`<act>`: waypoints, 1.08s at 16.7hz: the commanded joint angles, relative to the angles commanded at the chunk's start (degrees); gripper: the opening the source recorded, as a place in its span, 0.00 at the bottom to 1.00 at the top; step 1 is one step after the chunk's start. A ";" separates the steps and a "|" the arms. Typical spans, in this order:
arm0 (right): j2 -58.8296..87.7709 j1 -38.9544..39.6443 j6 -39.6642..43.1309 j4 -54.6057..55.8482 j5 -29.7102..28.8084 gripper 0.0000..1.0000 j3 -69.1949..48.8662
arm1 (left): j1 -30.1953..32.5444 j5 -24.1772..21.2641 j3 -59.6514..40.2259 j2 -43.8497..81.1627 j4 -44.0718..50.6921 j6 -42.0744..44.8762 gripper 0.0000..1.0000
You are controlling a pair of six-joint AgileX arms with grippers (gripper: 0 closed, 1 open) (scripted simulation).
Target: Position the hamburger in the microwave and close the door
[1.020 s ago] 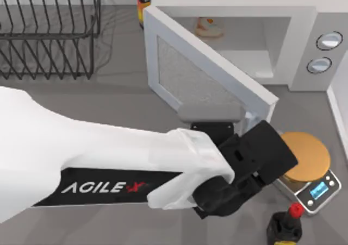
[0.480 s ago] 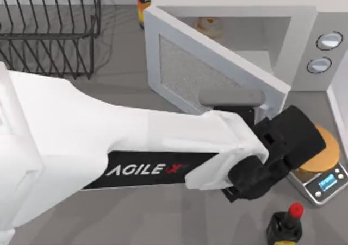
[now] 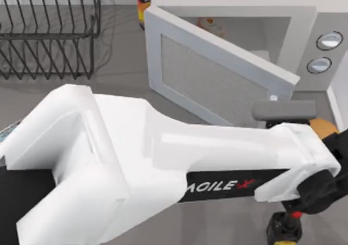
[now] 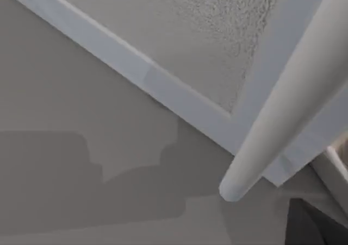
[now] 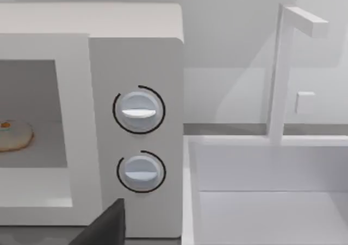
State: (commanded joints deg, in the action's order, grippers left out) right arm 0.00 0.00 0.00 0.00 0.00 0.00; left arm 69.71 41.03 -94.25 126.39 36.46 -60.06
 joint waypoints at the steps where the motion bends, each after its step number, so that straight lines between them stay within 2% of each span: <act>1: 0.00 0.00 0.00 0.00 0.00 1.00 0.00 | 0.03 -0.24 -0.23 0.24 0.17 -0.20 0.00; 8: 0.00 0.00 0.00 0.00 0.00 1.00 0.00 | -2.68 -0.27 -3.02 0.98 -2.12 1.01 0.00; 14: 0.00 0.00 0.00 0.00 0.00 1.00 0.00 | -9.39 -5.14 -9.23 7.94 -4.29 7.55 0.00; 18: 0.00 0.00 0.00 0.00 0.00 1.00 0.00 | -10.89 -5.19 -12.93 9.71 -4.29 12.01 0.00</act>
State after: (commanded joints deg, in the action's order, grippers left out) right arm 0.00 0.00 0.00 0.00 0.00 0.00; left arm 58.82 35.84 -107.18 136.11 32.17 -48.06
